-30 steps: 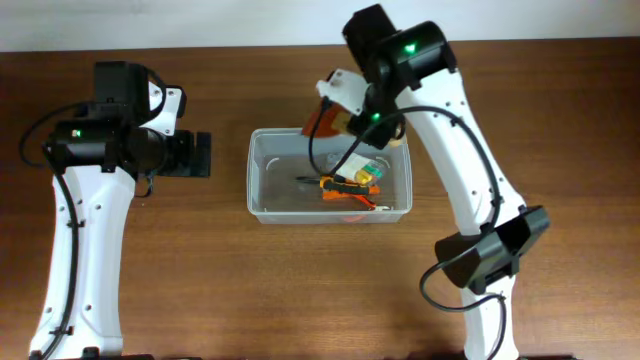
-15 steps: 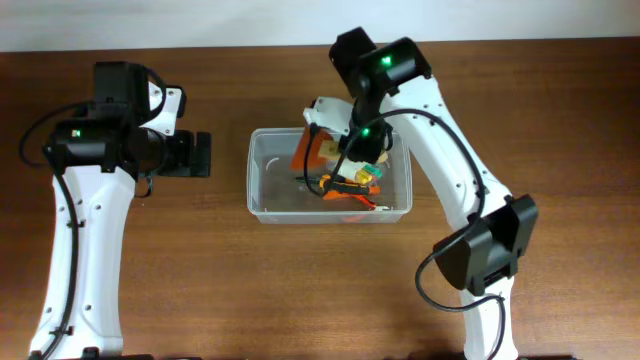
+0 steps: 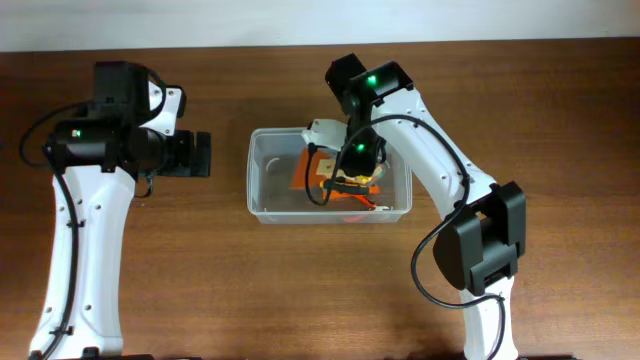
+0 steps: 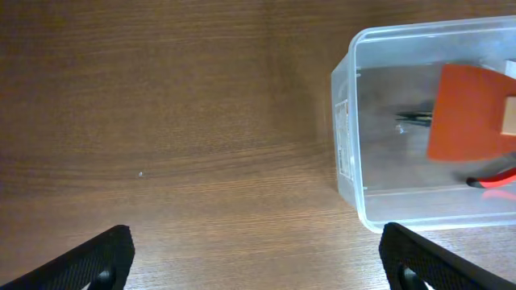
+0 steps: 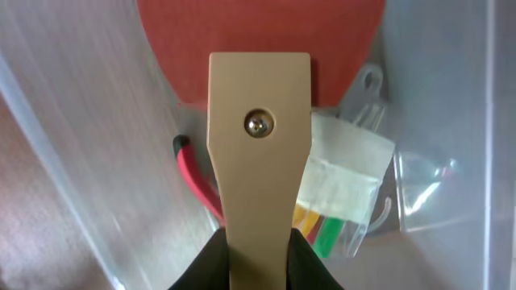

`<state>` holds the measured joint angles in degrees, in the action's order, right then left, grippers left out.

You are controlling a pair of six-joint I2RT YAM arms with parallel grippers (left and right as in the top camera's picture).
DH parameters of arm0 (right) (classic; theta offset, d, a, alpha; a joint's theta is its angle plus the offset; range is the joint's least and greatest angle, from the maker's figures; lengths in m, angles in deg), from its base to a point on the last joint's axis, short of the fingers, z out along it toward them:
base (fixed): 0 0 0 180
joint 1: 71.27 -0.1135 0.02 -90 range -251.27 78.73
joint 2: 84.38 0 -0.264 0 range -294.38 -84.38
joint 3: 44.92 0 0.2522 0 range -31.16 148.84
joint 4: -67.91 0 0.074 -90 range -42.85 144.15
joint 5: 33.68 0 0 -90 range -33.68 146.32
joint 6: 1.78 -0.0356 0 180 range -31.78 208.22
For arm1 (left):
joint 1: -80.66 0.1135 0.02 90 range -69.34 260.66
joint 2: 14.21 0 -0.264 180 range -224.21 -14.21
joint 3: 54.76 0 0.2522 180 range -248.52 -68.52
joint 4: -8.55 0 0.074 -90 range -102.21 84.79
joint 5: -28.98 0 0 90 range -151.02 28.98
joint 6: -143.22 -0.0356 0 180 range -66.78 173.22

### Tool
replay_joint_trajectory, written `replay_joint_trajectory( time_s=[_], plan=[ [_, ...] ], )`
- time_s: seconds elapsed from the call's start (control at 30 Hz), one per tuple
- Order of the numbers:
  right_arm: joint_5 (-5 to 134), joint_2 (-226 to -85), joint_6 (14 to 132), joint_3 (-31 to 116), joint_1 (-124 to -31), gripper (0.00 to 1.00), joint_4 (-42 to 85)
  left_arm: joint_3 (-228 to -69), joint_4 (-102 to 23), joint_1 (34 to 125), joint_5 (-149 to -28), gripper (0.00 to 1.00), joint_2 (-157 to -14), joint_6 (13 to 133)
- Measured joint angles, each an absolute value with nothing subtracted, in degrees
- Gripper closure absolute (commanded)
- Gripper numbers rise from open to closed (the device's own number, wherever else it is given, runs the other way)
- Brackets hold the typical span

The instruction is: Pack container

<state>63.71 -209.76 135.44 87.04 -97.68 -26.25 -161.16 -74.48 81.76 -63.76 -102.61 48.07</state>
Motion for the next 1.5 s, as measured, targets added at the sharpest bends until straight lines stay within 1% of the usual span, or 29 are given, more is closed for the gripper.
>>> replay_joint_trajectory(
  time_s=[0.2,0.27,0.53,0.57,0.63,0.7,0.77,0.83,0.87,0.97,1.07,1.23,1.33,1.5],
  plan=[
    [64.6,-209.8,135.6,86.8,-97.7,0.81,-24.2,-161.2,-74.5,81.8,-63.8,0.01,-102.6,48.1],
    [64.7,-209.8,135.6,86.8,-97.7,0.72,-23.8,-161.2,-74.5,81.8,-63.8,0.01,-102.6,48.1],
    [65.3,-209.8,136.0,86.8,-97.7,0.7,-23.5,-161.2,-74.5,81.8,-63.8,0.01,-102.6,48.1],
    [65.3,-209.8,136.1,86.8,-97.7,0.67,-23.5,-161.2,-74.5,81.8,-63.8,0.01,-102.6,48.1],
    [65.3,-209.8,136.1,86.8,-97.7,0.53,-23.3,-161.2,-74.5,81.8,-63.8,0.01,-102.6,48.1],
    [65.3,-209.8,136.1,86.8,-97.7,0.35,-23.1,-161.2,-74.5,81.8,-63.8,0.01,-102.6,48.1],
    [65.2,-209.8,133.8,87.3,-97.7,0.26,-23.3,-161.2,-74.5,81.8,-63.8,0.01,-102.6,48.1],
    [65.0,-209.8,130.4,89.3,-97.7,0.14,-23.8,-161.2,-74.4,81.8,-63.8,0.01,-102.6,48.1],
    [64.7,-209.8,128.2,91.2,-97.7,0.01,-24.3,-161.2,-74.5,81.8,-63.8,0.01,-102.6,48.1],
    [63.3,-209.8,122.1,100.0,-97.4,0.01,-28.2,-161.2,-74.5,81.8,-63.8,0.01,-102.6,48.1],
    [61.1,-209.6,116.8,112.2,-96.2,0.01,-34.6,-161.2,-74.5,81.8,-63.8,0.01,-102.6,48.1],
    [55.5,-208.3,107.7,128.8,-90.5,0.01,-42.8,-161.2,-74.5,81.8,-63.8,0.01,-102.6,48.1],
    [53.5,-206.7,102.7,132.5,-86.2,0.01,-42.8,-161.2,-74.5,81.8,-63.8,0.01,-102.6,48.1],
    [51.1,-201.8,96.5,132.9,-79.4,0.01,-42.8,-161.2,-74.5,81.8,-63.8,0.01,-102.6,48.1]
  ],
)
